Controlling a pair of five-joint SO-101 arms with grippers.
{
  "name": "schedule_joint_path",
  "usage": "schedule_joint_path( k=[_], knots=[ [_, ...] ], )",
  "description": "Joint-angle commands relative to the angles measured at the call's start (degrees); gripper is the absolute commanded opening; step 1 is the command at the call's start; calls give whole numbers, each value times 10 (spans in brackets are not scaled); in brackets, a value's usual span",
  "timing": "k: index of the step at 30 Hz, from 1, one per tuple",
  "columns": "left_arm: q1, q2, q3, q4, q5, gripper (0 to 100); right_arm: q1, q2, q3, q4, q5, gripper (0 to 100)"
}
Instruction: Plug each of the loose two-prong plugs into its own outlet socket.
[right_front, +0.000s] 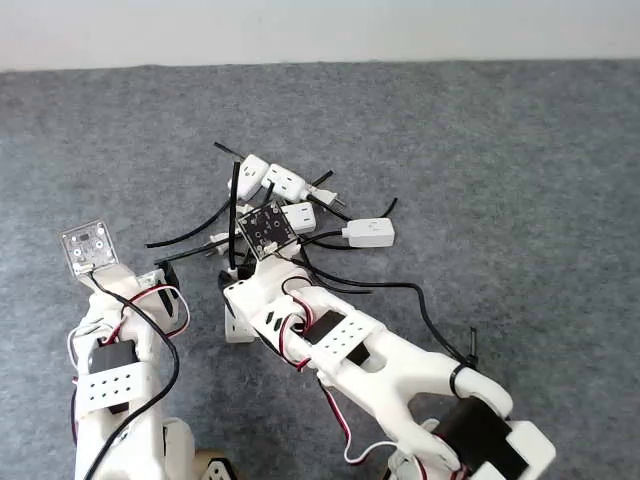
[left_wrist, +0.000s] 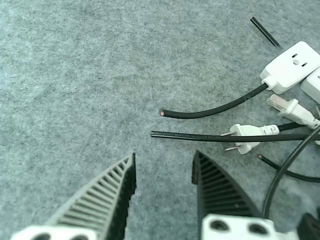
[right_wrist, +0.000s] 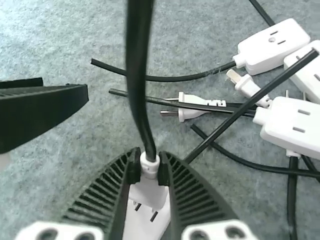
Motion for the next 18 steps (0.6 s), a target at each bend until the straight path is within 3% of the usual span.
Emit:
schedule_joint_path(
  k=[1, 18],
  knots=[
    [-3, -10, -7, -15, 2, 170, 5, -37, -16, 16, -5, 8],
    [-3, -10, -6, -15, 2, 170, 2, -30, -1, 15, -5, 8]
  ],
)
